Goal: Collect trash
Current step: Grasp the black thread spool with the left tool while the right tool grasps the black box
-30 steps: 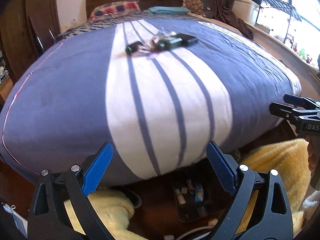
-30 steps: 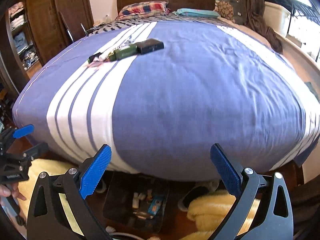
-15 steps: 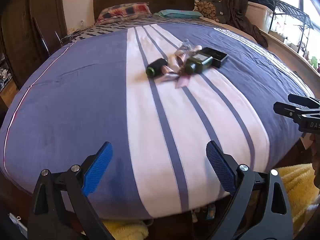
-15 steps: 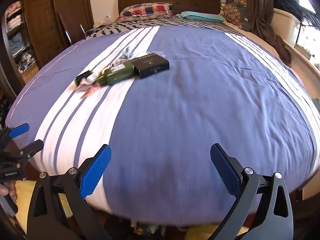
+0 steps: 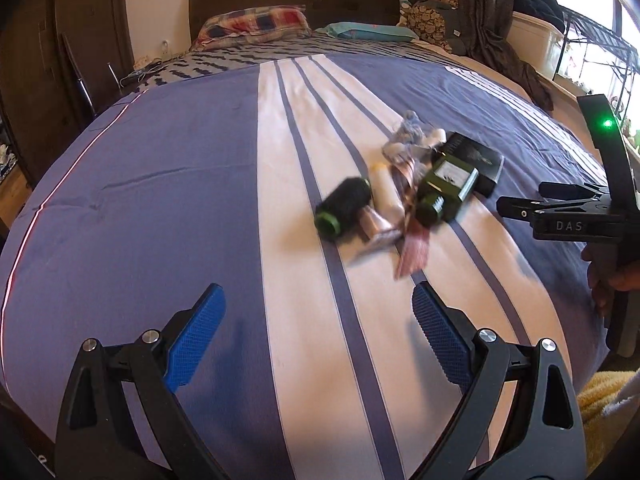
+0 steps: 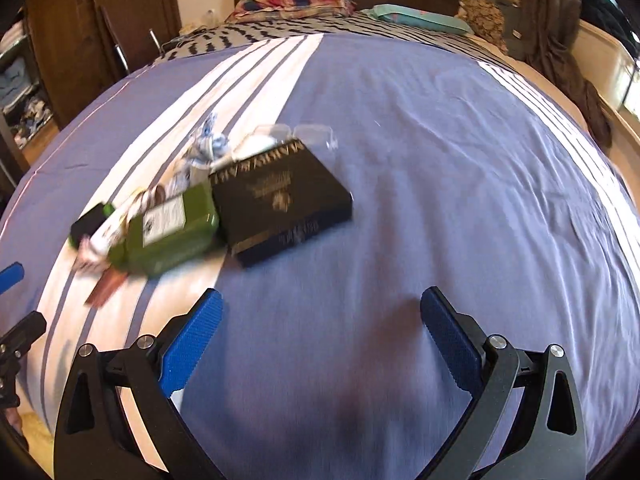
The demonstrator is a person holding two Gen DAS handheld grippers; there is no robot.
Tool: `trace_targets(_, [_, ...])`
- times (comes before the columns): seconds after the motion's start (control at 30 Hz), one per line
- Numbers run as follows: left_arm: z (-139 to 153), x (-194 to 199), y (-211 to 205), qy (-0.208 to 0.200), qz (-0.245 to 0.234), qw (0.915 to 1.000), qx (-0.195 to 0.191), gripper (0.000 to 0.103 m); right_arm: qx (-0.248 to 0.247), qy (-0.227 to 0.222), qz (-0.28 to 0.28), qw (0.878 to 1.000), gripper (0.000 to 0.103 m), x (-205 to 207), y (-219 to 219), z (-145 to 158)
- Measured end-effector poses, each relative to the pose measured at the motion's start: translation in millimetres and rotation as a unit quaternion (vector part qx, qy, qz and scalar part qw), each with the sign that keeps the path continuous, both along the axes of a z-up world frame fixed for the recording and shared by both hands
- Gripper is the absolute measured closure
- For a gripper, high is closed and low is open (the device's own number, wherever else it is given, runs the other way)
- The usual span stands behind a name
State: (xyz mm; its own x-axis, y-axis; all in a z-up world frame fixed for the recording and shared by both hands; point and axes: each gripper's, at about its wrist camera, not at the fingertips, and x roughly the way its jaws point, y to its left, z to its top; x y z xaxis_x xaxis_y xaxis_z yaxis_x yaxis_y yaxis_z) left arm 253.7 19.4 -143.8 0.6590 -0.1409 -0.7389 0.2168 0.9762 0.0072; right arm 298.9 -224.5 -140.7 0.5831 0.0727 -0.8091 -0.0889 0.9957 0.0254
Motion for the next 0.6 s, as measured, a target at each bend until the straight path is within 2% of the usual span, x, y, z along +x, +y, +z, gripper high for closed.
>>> trace_targets(0.17, [3.6,30.0,0.7,-0.003,-0.002,1.0,0.002,0.015,-0.023,0.007,0.016,1.0,0.004,26.8,6.2,-2.8])
trace_targets(0.33, [2.1,54.2,-2.4,0.005,-0.012,0.9999,0.001,0.021,-0.025,0.011,0.028,0.999,0.004,43.7,12.5,-3.3])
trace_targets(0.6, [-15.6,81.8,-17.6,0.035,-0.041,0.9985,0.008,0.038,-0.016,0.014,0.042,0.999,0.004,66.2,18.4,-4.7])
